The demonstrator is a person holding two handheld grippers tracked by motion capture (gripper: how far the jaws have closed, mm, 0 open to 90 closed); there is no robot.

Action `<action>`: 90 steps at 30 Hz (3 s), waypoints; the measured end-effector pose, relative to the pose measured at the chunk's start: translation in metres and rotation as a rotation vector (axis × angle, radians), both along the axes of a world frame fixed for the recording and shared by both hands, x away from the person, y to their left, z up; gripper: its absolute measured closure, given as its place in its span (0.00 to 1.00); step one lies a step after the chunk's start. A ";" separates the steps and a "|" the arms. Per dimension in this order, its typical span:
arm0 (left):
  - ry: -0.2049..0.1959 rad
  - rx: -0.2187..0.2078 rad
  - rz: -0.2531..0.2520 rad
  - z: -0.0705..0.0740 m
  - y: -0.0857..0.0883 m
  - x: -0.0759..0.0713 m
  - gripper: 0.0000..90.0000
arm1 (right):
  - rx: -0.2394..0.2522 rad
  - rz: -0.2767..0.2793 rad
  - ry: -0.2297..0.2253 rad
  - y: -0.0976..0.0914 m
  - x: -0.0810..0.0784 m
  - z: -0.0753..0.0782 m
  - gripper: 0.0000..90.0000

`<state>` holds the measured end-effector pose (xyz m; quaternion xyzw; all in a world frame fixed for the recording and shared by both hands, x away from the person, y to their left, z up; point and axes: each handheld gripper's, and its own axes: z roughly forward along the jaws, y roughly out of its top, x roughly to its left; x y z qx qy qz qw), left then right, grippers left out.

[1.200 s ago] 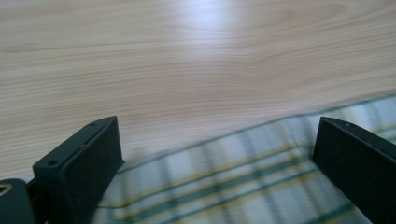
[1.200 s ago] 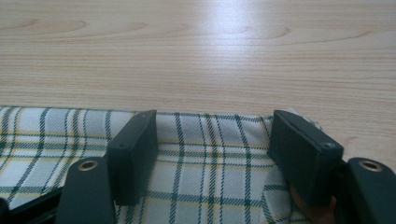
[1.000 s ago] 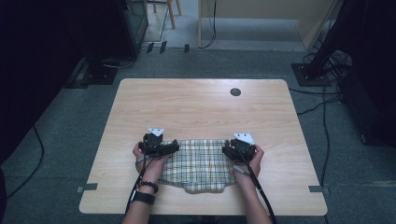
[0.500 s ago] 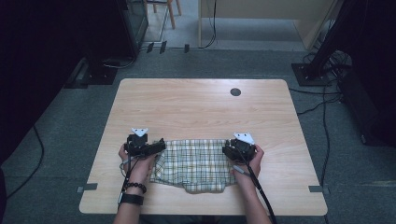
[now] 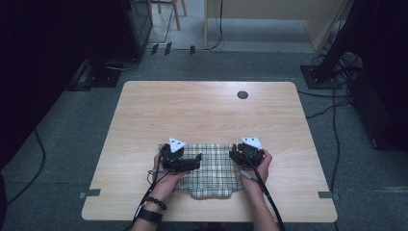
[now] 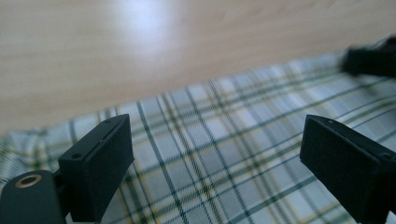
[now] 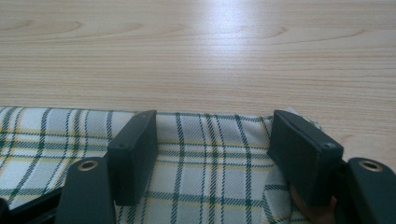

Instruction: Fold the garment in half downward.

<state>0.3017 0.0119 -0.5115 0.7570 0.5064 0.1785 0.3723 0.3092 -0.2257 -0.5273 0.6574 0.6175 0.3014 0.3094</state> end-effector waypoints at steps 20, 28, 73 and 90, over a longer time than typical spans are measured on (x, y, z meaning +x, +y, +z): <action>-0.077 -0.041 0.215 0.011 0.068 -0.017 0.09 | -0.005 -0.003 0.001 0.000 0.000 0.000 0.36; 0.014 0.010 0.007 -0.008 0.000 -0.028 0.08 | 0.003 -0.005 0.000 0.000 0.000 0.000 0.36; -0.033 0.101 0.107 -0.017 0.052 -0.032 0.08 | 0.018 -0.008 -0.135 -0.002 -0.025 0.012 0.26; -0.033 0.102 0.111 -0.017 0.051 -0.031 0.08 | 0.033 0.413 -0.018 0.046 -0.074 -0.002 0.24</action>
